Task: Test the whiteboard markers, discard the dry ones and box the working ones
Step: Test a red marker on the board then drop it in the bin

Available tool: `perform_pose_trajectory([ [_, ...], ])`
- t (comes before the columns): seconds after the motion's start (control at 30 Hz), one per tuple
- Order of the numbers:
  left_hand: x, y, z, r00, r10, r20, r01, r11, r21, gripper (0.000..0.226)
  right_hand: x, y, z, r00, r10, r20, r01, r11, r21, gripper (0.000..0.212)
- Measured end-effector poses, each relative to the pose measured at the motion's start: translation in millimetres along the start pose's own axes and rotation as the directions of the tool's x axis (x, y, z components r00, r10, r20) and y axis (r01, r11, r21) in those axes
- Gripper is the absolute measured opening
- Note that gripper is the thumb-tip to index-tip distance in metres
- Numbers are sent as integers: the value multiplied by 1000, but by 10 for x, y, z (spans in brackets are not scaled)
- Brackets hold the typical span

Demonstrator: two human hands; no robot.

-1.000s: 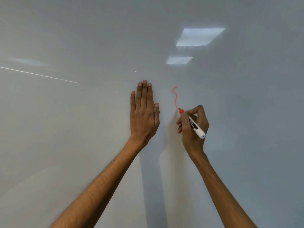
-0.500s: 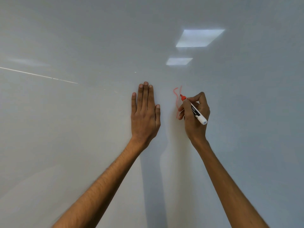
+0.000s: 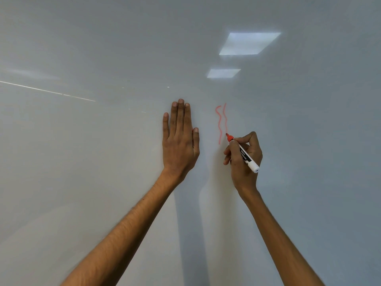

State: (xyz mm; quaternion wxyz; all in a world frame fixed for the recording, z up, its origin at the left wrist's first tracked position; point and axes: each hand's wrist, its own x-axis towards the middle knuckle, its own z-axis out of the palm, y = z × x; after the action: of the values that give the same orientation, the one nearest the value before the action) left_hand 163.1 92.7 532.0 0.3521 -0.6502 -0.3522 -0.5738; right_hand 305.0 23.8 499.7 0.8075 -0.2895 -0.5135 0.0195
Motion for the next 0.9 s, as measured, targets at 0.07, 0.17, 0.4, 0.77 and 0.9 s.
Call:
perform_pose_trajectory([
  [0.07, -2, 4, -2, 1000, -2, 1, 2, 1000, -3, 58, -29, 6, -17, 1000, -2, 12, 3, 1000, -18, 17],
  [0.17, -8, 3, -1, 1000, -4, 6, 4, 1000, -1, 59, -34, -6, -35, 1000, 10, 30, -9, 999, -36, 10],
  [0.4, -11, 7, -13, 1000, -5, 13, 5, 1000, -9, 58, 205, -229, -46, 996, -85, -10, 85, 996, -13, 15],
  [0.77, -32, 10, -22, 1000, 1, 23, 0, 1000, -16, 60, 628, -292, 54, 993, -112, -39, 111, 993, -42, 9],
  [0.9, -32, 6, -45, 999, 6, 31, -5, 999, -46, 62, 588, -263, 69, 991, -130, -27, 128, 990, -57, 11],
])
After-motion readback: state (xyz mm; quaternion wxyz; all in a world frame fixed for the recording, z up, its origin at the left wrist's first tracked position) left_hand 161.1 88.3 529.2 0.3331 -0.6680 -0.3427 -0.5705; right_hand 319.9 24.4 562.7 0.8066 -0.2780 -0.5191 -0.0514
